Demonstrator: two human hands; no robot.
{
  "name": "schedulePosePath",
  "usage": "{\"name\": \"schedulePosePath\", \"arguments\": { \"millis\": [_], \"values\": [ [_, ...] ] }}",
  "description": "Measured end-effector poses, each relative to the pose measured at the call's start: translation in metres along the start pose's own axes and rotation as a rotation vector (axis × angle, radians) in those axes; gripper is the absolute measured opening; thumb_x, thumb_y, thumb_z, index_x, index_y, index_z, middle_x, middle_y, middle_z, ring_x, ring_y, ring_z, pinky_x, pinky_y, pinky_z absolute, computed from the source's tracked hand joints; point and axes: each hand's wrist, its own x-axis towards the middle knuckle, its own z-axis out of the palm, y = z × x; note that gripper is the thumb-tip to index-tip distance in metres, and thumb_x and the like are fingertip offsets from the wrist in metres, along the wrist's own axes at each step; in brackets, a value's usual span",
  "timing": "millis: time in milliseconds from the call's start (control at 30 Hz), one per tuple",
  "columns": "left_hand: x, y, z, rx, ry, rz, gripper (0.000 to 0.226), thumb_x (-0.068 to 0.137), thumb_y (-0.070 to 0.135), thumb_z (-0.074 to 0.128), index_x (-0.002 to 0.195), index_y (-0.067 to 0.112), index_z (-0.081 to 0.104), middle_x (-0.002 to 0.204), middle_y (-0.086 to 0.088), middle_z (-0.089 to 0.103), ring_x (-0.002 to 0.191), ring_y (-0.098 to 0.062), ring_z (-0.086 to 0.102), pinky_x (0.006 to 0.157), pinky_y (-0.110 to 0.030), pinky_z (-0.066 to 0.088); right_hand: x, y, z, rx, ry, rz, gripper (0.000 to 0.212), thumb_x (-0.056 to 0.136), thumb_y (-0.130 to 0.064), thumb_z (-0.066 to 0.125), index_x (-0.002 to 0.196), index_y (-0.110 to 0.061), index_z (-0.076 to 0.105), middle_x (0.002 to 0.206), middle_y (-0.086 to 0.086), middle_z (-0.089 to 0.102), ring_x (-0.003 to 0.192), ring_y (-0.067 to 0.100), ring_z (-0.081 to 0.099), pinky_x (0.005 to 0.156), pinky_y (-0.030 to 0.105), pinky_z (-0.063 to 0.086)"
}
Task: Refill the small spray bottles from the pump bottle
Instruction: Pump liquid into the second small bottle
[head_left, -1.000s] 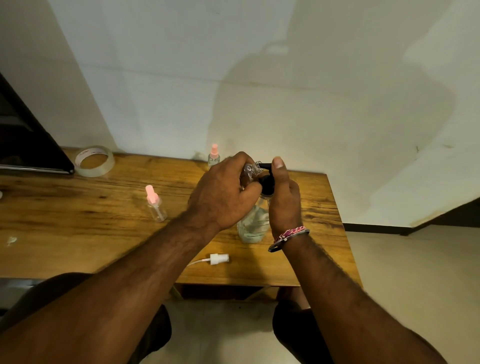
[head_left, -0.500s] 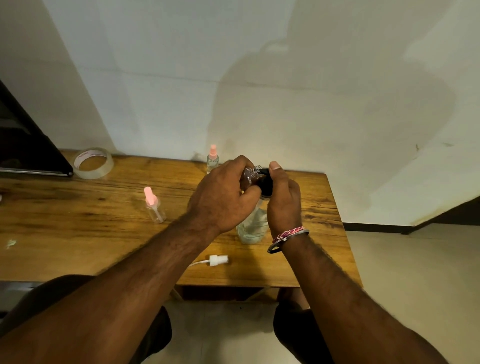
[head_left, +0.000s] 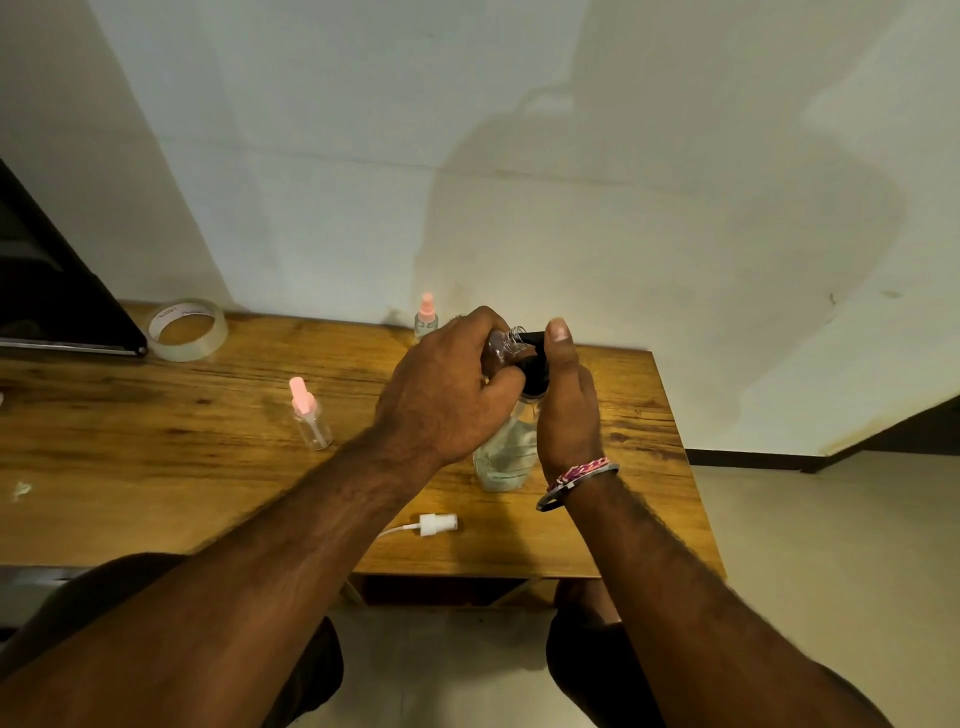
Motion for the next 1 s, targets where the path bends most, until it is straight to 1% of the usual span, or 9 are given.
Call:
{"name": "schedulePosePath", "arguments": {
  "millis": [67, 167, 300, 467, 600, 700, 833, 900, 1000],
  "values": [
    [-0.0006, -0.0007, -0.0001, 0.011, 0.003, -0.003, 0.020, 0.092, 0.027, 0.066, 0.111, 0.022, 0.062, 0.090, 0.006, 0.065, 0.077, -0.011, 0.060, 0.060, -0.025, 0.038, 0.0009, 0.0007, 0.0009, -0.008, 0.023, 0.009, 0.048, 0.106, -0.045, 0.042, 0.090, -0.017, 0.077, 0.081, -0.005, 0.078, 0.082, 0.004, 0.073, 0.070, 0.012, 0.052],
    [-0.0013, -0.0025, 0.0015, 0.019, -0.003, -0.007, 0.027, 0.087, 0.036, 0.061, 0.112, 0.024, 0.062, 0.091, 0.007, 0.066, 0.079, -0.012, 0.061, 0.061, -0.026, 0.042, 0.0006, 0.0005, 0.0003, -0.027, 0.046, 0.004, 0.046, 0.107, -0.040, 0.044, 0.088, -0.013, 0.076, 0.076, -0.007, 0.077, 0.076, 0.000, 0.071, 0.066, 0.010, 0.051],
    [-0.0013, -0.0047, 0.0039, 0.028, -0.013, 0.001, 0.029, 0.086, 0.037, 0.060, 0.112, 0.024, 0.062, 0.092, 0.007, 0.065, 0.081, -0.012, 0.060, 0.062, -0.027, 0.042, 0.0003, 0.0008, -0.0013, 0.000, 0.069, 0.020, 0.040, 0.109, -0.025, 0.044, 0.076, -0.024, 0.067, 0.062, -0.022, 0.071, 0.064, -0.011, 0.066, 0.058, 0.005, 0.046],
    [-0.0019, -0.0061, 0.0049, 0.025, -0.017, -0.014, 0.031, 0.084, 0.039, 0.057, 0.111, 0.025, 0.062, 0.092, 0.008, 0.065, 0.082, -0.012, 0.061, 0.066, -0.032, 0.051, 0.0030, 0.0019, -0.0001, -0.008, 0.089, -0.009, 0.044, 0.108, -0.022, 0.046, 0.072, -0.025, 0.071, 0.064, -0.018, 0.072, 0.065, -0.007, 0.066, 0.061, 0.009, 0.049],
    [-0.0034, -0.0058, 0.0047, 0.020, -0.016, -0.014, 0.030, 0.083, 0.040, 0.056, 0.109, 0.025, 0.062, 0.089, 0.008, 0.064, 0.079, -0.012, 0.060, 0.065, -0.032, 0.050, 0.0025, 0.0019, 0.0010, -0.021, 0.074, -0.035, 0.049, 0.107, -0.032, 0.048, 0.067, -0.027, 0.075, 0.069, -0.012, 0.074, 0.068, -0.003, 0.067, 0.063, 0.012, 0.051],
    [-0.0030, -0.0045, 0.0031, -0.002, -0.006, -0.003, 0.025, 0.086, 0.035, 0.060, 0.108, 0.023, 0.062, 0.088, 0.007, 0.065, 0.078, -0.011, 0.060, 0.062, -0.029, 0.045, 0.0014, 0.0035, 0.0015, -0.024, 0.051, -0.039, 0.046, 0.099, -0.047, 0.044, 0.084, -0.019, 0.078, 0.078, -0.003, 0.077, 0.079, 0.005, 0.072, 0.067, 0.014, 0.052],
    [-0.0034, -0.0027, 0.0004, -0.011, 0.006, 0.019, 0.019, 0.091, 0.026, 0.065, 0.109, 0.021, 0.061, 0.089, 0.004, 0.066, 0.077, -0.010, 0.059, 0.059, -0.024, 0.037, 0.0008, 0.0059, 0.0004, -0.016, 0.012, -0.060, 0.065, 0.095, -0.063, 0.042, 0.096, -0.010, 0.078, 0.091, 0.006, 0.079, 0.092, 0.016, 0.074, 0.076, 0.018, 0.054],
    [-0.0036, -0.0027, 0.0005, -0.013, 0.003, 0.013, 0.019, 0.092, 0.025, 0.065, 0.110, 0.021, 0.061, 0.090, 0.004, 0.066, 0.077, -0.010, 0.059, 0.059, -0.024, 0.037, -0.0002, 0.0045, 0.0006, -0.022, 0.010, -0.063, 0.066, 0.091, -0.068, 0.041, 0.096, -0.013, 0.078, 0.093, 0.005, 0.078, 0.093, 0.016, 0.074, 0.077, 0.018, 0.054],
    [-0.0030, -0.0038, 0.0004, -0.016, 0.007, 0.015, 0.020, 0.091, 0.029, 0.063, 0.110, 0.021, 0.062, 0.089, 0.005, 0.066, 0.076, -0.011, 0.061, 0.060, -0.025, 0.039, -0.0011, 0.0011, 0.0005, -0.018, 0.007, -0.032, 0.055, 0.099, -0.064, 0.044, 0.092, -0.020, 0.078, 0.090, -0.002, 0.079, 0.091, 0.009, 0.073, 0.076, 0.015, 0.053]
  ]
}}
